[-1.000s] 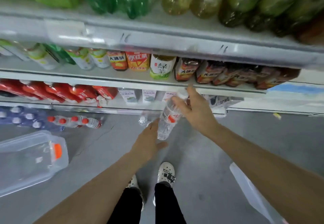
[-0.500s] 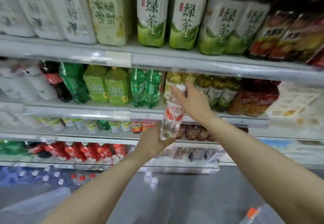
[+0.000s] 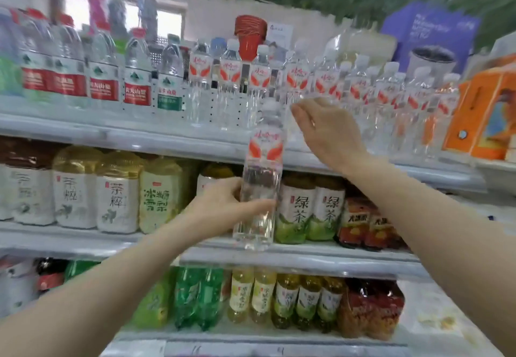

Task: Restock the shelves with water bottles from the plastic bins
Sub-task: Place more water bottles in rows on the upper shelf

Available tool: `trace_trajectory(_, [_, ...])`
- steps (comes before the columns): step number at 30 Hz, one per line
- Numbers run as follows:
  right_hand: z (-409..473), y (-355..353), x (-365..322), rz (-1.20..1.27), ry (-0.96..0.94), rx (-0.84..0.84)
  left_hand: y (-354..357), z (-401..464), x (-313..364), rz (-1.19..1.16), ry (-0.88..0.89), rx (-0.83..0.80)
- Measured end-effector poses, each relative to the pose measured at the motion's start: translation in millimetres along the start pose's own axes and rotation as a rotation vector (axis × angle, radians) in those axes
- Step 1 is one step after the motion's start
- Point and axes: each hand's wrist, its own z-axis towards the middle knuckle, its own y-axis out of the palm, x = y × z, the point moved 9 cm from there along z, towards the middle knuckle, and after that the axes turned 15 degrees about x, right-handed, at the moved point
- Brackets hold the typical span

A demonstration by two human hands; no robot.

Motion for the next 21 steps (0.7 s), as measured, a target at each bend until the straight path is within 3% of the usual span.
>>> trace_trajectory(6, [108.8, -8.8, 55.2, -0.064, 0.003, 0.068, -51.6, 105.9, 53.5, 0.022, 0.000, 0.219])
trace_trajectory(13, [161.5, 34.1, 87.4, -0.210, -0.077, -0.018, -54.6, 194.8, 30.9, 0.074, -0.097, 0.377])
trace_trajectory(21, [180.6, 93.5, 113.4, -0.131, -0.071, -0.099, -22.3, 241.6, 2.6, 0.153, -0.149, 0.374])
